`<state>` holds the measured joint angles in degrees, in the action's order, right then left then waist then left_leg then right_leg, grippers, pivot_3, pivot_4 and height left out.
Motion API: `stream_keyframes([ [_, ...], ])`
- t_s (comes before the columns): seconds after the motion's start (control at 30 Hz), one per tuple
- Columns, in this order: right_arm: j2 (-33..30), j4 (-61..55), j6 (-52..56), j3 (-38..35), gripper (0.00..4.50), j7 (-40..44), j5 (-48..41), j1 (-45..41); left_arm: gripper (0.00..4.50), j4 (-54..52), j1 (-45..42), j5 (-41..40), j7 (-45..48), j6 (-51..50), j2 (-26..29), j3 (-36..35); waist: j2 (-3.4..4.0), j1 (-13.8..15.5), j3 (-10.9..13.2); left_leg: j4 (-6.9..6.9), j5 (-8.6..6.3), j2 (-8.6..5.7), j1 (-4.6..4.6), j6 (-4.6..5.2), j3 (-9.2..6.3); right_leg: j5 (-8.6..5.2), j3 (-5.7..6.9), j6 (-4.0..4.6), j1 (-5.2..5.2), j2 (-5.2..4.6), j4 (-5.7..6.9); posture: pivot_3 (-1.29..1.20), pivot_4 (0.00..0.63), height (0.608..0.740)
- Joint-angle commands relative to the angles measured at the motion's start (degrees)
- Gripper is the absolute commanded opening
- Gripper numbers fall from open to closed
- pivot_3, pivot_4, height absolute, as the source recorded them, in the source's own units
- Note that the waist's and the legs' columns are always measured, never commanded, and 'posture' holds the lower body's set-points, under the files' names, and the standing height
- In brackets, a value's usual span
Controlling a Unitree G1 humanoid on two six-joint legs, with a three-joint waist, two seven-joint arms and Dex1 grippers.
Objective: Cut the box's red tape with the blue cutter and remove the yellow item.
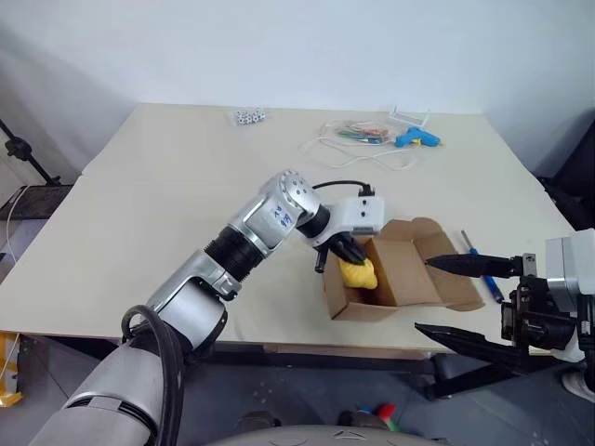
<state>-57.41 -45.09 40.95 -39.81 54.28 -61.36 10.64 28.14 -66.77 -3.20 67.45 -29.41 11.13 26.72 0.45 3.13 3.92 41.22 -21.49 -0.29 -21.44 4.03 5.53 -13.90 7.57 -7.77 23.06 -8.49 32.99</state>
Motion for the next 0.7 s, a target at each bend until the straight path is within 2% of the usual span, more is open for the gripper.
stream_keyframes([
  [0.03, 0.8, 1.1, -1.9, 1.8, 4.5, -0.4, 0.5, -1.4, 0.01, -0.3, -0.4, -8.7, -2.7, -1.2, 1.8, -14.7, 0.02, -0.2, 0.0, 0.01, 0.0, 0.0, -0.02, 0.0, 0.01, 0.0, -0.01, 0.0, 0.07, -0.01, 0.05, 0.0, 0.0, 0.74],
  [0.13, 1.6, 1.2, -2.6, 4.7, 4.5, -1.2, 0.4, -3.1, 0.01, -2.9, 4.2, -12.2, -4.8, 0.0, 6.8, -23.2, 0.12, -0.9, -0.1, -0.04, 0.01, 0.03, 0.06, -0.06, 0.13, 0.0, -0.02, -0.01, 0.17, 0.0, 0.27, 0.0, 0.0, 0.74],
  [0.23, 2.4, 1.7, -3.3, 7.0, 4.5, -1.1, 1.3, -4.0, 0.01, -7.3, 12.2, -12.8, -4.3, 2.0, 13.2, -26.7, 0.29, -1.6, -0.2, -0.13, -0.01, 0.02, 0.28, -0.13, 0.19, 0.01, -0.01, -0.02, 0.18, 0.01, 0.59, 0.0, 0.0, 0.74],
  [0.3, 2.4, 2.9, -3.8, 8.1, 4.5, -0.5, 2.3, -4.5, 0.01, -11.1, 16.9, -14.2, -4.8, 0.7, 15.6, -28.5, 0.26, -1.7, -0.2, -0.13, -0.01, 0.03, 0.29, -0.15, 0.21, 0.01, -0.02, -0.02, 0.22, 0.04, 0.67, 0.0, 0.0, 0.74],
  [0.4, 1.7, 5.3, -4.5, 9.2, 4.5, 0.9, 3.6, -6.0, 0.01, -17.0, 19.1, -14.4, -4.3, -1.2, 16.2, -25.8, 0.05, -0.5, -0.2, 0.06, 0.01, -0.06, 0.11, -0.11, 0.07, 0.01, -0.06, -0.02, 0.2, 0.05, 0.67, 0.0, 0.0, 0.74],
  [0.53, 0.8, 6.8, -4.7, 8.7, 4.5, 3.2, 4.7, -6.0, 0.81, -19.4, 13.3, -13.7, -1.6, -0.6, 12.0, -19.4, -0.24, 1.4, -0.4, 0.28, -0.04, -0.22, -0.02, 0.06, -0.07, 0.0, -0.3, 0.0, 0.05, 0.02, 0.49, 0.0, 0.0, 0.74],
  [0.7, 1.0, 6.7, -4.6, 7.3, 4.5, 4.0, 5.8, -4.5, 2.31, -12.4, 3.8, -10.1, 0.7, 2.0, 5.0, -11.8, -0.22, 1.2, -0.4, 0.24, -0.1, -0.25, 0.09, 0.14, 0.14, 0.0, -0.36, 0.0, -0.04, 0.0, 0.35, 0.0, 0.0, 0.74],
])
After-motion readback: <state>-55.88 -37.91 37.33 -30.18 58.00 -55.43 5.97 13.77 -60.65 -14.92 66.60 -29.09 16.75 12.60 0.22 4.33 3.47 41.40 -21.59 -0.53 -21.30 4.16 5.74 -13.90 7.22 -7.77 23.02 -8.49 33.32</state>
